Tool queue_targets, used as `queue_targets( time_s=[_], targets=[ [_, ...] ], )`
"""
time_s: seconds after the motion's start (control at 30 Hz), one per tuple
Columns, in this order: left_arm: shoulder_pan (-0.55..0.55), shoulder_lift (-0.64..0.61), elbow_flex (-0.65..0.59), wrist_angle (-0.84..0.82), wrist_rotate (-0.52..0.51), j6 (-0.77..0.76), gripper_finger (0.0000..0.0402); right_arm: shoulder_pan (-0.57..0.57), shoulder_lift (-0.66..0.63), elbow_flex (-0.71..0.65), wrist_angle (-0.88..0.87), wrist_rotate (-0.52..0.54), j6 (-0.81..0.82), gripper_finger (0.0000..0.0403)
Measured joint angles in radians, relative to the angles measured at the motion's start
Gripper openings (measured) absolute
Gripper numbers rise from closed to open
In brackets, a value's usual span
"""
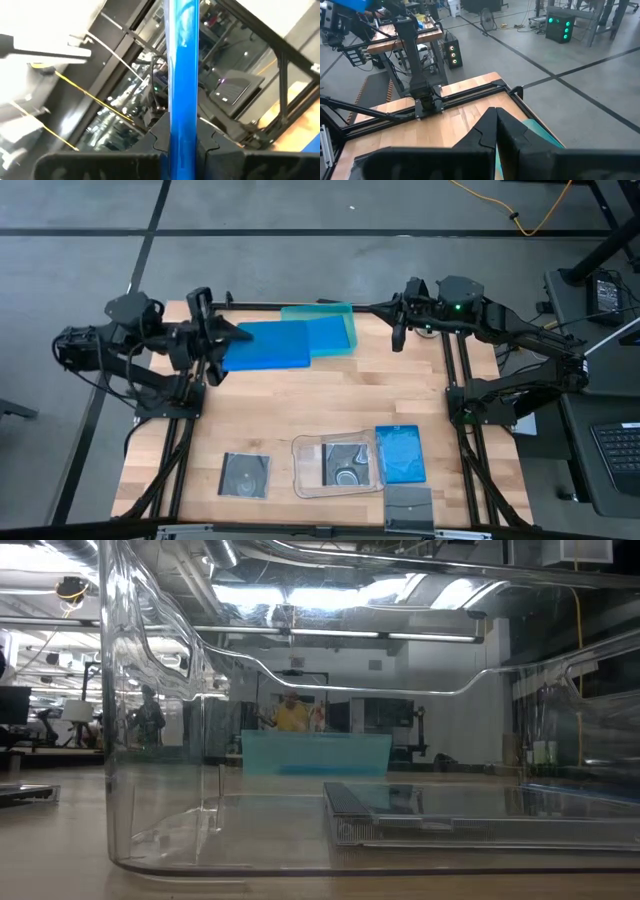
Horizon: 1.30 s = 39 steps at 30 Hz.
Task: Pick & place jewel cases by type
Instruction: Put the top blue CD case into the green bin
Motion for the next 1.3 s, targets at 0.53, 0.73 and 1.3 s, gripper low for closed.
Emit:
queue_targets(
  time_s=[0.53, 0.73, 1.3],
  targets=[
    [-0.28, 0.0, 0.0, -0.08, -0.279, 0.453, 0.0018, 0.0, 0.0, 0.0, -0.005, 0.0, 0.002, 0.0007],
    [-0.395, 0.008, 0.0, -0.115, -0.441, 0.65, 0.0018, 0.0, 0.0, 0.0, -0.005, 0.0, 0.005, 0.0007],
    [-0.543, 0.057, 0.0, -0.112, -0.668, 0.745, 0.0018, -0.002, 0.0, 0.0, -0.006, 0.001, 0.03, 0.0007]
  ],
)
